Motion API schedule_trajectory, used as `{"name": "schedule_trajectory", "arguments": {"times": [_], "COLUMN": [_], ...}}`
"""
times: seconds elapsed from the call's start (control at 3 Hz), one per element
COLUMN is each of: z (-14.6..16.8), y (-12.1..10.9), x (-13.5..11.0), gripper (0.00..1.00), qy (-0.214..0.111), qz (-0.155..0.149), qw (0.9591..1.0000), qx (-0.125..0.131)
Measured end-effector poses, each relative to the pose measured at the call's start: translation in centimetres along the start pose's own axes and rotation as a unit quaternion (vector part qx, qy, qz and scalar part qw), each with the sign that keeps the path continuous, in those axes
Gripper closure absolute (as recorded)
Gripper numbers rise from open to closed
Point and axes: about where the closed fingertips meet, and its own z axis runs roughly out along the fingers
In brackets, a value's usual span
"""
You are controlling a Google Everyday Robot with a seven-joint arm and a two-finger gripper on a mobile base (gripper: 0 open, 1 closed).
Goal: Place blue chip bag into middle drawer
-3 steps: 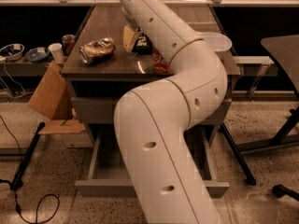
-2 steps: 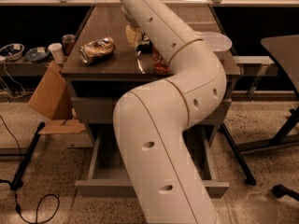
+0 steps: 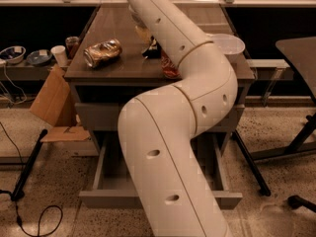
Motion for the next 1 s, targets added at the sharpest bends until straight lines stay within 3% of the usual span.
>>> {"name": "schedule_trajectory", "arguments": {"times": [0.33, 1.0], "z": [-0.9, -4.5], "y": [-1.2, -4.6], "x": [-0.5, -0.4], "gripper": [1.0, 1.0], "qy": [-0.006, -0.033], "qz": [0.007, 0.037], "qw": [0.9996, 0.9955], "qx": [0.027, 0.081]}}
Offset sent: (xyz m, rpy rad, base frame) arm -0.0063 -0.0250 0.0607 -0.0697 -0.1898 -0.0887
